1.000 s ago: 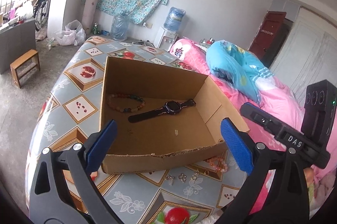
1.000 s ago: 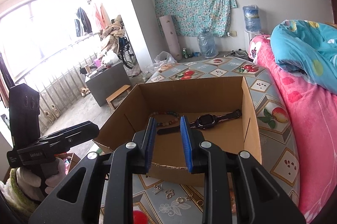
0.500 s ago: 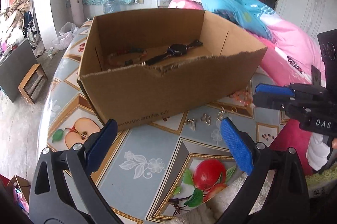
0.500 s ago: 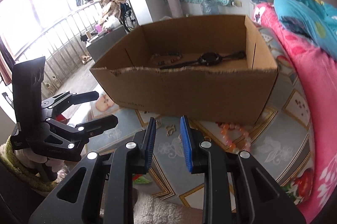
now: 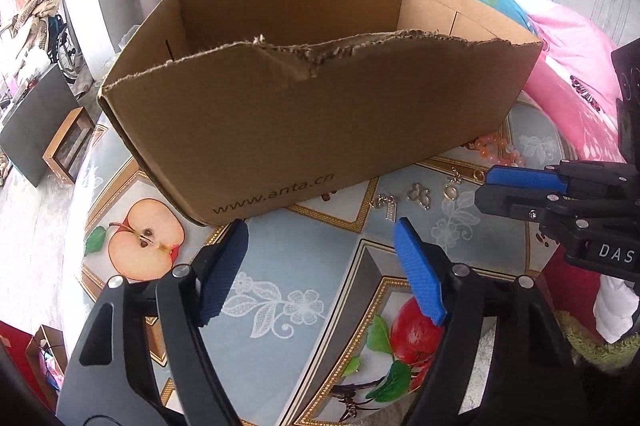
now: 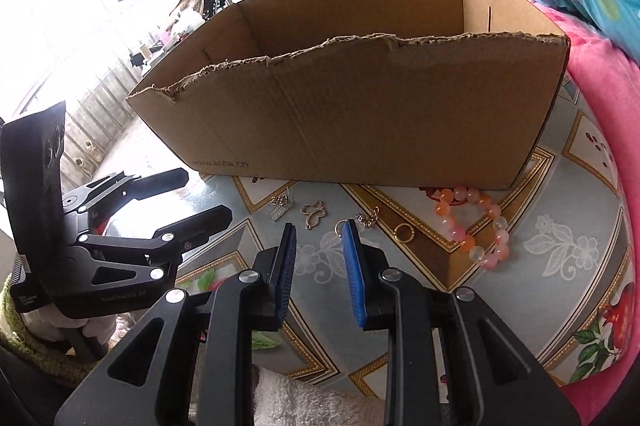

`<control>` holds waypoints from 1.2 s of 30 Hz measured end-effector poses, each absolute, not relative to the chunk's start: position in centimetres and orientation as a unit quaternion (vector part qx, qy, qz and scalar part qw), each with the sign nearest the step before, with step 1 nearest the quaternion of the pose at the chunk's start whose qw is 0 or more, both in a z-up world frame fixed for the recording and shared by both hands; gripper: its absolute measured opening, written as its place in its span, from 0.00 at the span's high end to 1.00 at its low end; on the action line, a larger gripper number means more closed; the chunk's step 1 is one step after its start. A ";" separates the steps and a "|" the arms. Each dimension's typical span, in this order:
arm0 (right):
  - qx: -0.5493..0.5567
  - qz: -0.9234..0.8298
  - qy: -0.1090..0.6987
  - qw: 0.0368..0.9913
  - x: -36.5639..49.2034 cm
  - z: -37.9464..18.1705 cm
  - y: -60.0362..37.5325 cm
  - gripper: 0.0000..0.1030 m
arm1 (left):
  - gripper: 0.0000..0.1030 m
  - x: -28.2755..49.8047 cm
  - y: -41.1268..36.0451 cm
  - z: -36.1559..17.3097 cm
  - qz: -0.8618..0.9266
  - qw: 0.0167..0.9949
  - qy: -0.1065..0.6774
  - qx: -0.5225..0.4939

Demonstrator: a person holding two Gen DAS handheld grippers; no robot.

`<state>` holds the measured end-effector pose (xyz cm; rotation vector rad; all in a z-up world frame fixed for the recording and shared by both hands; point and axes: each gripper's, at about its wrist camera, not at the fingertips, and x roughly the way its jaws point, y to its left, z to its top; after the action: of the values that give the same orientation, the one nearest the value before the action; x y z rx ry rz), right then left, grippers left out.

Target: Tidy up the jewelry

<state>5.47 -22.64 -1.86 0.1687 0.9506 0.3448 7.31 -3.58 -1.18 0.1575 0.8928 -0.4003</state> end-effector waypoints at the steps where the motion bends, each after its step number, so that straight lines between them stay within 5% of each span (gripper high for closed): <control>1: 0.081 0.166 0.455 0.871 5.6 -1.9 -22.6 0.76 | 0.35 7.3 -3.7 -1.2 -0.193 0.879 0.428 0.079; 27: 0.089 0.164 0.463 0.866 6.7 -2.7 -23.0 0.76 | 0.94 7.8 -7.9 -2.7 -0.255 0.856 0.427 0.142; 36: 0.092 0.164 0.463 0.866 6.7 -2.8 -23.2 0.76 | 1.00 7.6 -8.6 -2.5 -0.262 0.853 0.428 0.142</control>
<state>6.67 -23.15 -2.81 0.1921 0.9691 0.3424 7.60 -8.59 -2.54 0.2980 0.9002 -0.5516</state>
